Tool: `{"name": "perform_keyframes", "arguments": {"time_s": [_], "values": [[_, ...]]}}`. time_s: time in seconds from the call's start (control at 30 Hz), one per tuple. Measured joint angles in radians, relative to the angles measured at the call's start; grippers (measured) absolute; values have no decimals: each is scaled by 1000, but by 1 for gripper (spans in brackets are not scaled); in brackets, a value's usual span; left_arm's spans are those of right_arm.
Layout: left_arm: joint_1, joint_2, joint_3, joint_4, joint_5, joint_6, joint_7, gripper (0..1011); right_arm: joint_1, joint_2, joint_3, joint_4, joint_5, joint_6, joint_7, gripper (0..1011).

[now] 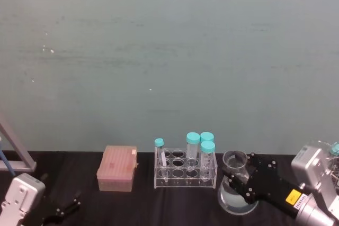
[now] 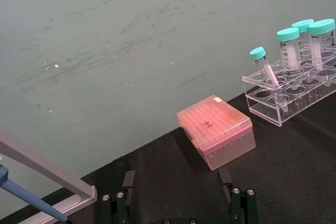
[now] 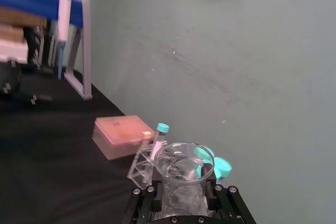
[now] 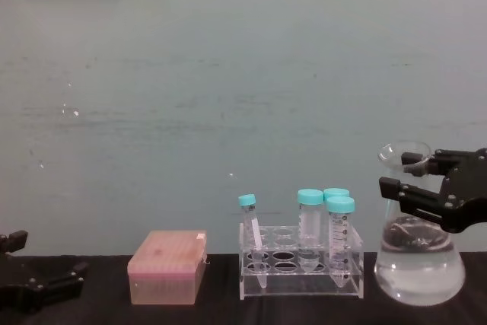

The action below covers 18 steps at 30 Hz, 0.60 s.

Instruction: Pick up the beaker with the right gripper, shake it three times, and then put it down.

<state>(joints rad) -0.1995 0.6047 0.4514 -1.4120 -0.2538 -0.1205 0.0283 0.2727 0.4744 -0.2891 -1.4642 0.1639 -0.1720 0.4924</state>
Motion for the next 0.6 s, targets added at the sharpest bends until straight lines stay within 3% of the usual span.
{"name": "perform_keyframes", "arguments": {"time_s": [0.03, 0.1, 0.27, 0.6], "values": [[0, 0, 0, 0, 0, 0, 0, 1000, 0, 0, 0, 0, 0, 0, 0, 452], [0, 0, 0, 0, 0, 0, 0, 1000, -5, -12, 13, 3, 75, 44, 22, 452], [0, 0, 0, 0, 0, 0, 0, 1000, -10, -19, 21, 6, 148, 90, 34, 452], [0, 0, 0, 0, 0, 0, 0, 1000, -12, -13, 11, 10, 204, 117, 31, 452]]}}
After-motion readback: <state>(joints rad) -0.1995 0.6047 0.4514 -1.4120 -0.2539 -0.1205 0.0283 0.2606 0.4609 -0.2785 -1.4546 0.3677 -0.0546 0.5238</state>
